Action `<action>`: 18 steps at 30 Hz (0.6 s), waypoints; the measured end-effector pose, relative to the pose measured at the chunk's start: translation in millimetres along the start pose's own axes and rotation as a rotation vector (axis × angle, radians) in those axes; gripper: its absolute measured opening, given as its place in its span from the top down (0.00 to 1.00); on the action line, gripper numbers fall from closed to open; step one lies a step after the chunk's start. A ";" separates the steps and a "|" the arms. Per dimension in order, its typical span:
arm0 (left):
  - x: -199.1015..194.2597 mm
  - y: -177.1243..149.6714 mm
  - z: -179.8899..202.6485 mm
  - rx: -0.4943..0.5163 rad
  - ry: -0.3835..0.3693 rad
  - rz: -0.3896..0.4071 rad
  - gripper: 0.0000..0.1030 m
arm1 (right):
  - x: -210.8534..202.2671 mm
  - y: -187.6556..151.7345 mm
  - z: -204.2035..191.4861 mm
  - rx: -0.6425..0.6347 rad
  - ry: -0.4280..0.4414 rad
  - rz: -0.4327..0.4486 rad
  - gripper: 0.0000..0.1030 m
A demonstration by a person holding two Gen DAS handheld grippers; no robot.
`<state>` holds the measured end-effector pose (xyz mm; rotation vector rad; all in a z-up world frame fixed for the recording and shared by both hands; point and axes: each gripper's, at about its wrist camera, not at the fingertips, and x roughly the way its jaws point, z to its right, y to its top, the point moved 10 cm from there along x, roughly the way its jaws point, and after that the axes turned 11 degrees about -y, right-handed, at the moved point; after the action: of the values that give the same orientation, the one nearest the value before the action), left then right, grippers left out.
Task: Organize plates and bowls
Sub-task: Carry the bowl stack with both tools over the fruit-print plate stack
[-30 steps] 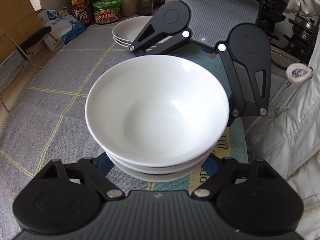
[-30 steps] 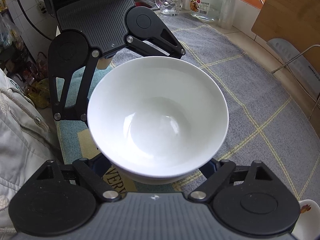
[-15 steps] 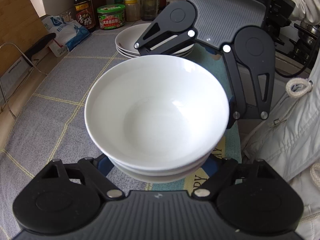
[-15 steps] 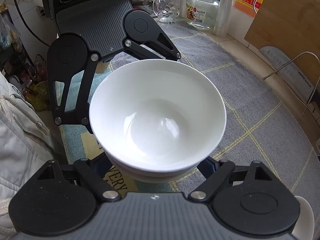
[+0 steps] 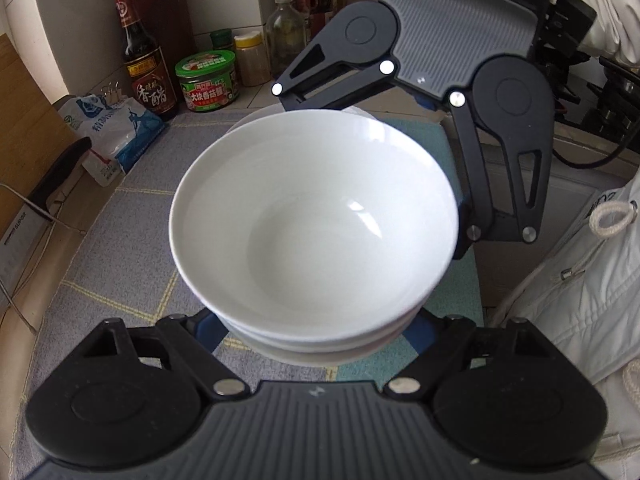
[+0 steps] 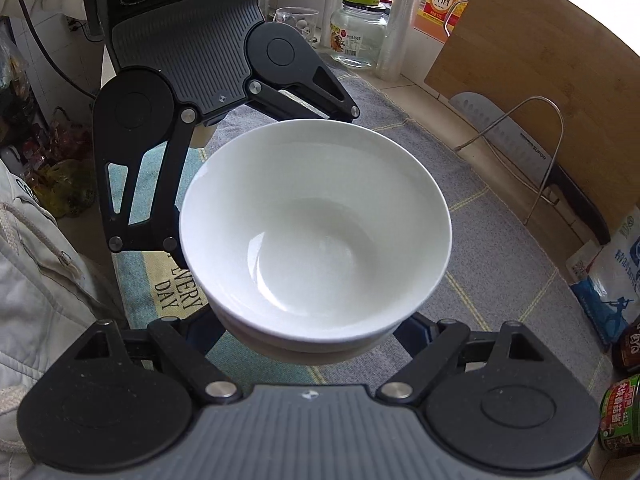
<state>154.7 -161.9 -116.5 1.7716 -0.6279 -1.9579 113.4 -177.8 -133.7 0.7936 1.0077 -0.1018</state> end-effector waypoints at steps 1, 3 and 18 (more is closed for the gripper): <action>2.7 7.4 -1.5 0.008 0.001 0.004 0.15 | -4.1 -4.7 6.5 0.001 -0.009 0.000 0.11; 8.7 21.8 -5.2 0.023 0.004 0.013 0.15 | -11.5 -13.6 19.4 0.005 -0.031 -0.001 0.11; 71.1 100.9 -38.9 0.118 -0.035 0.021 0.15 | -33.2 -77.9 101.4 0.094 -0.162 -0.056 0.11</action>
<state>187.7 -287.1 -117.5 1.7954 -0.7858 -1.9777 134.7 -307.6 -121.3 0.8290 0.8761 -0.2590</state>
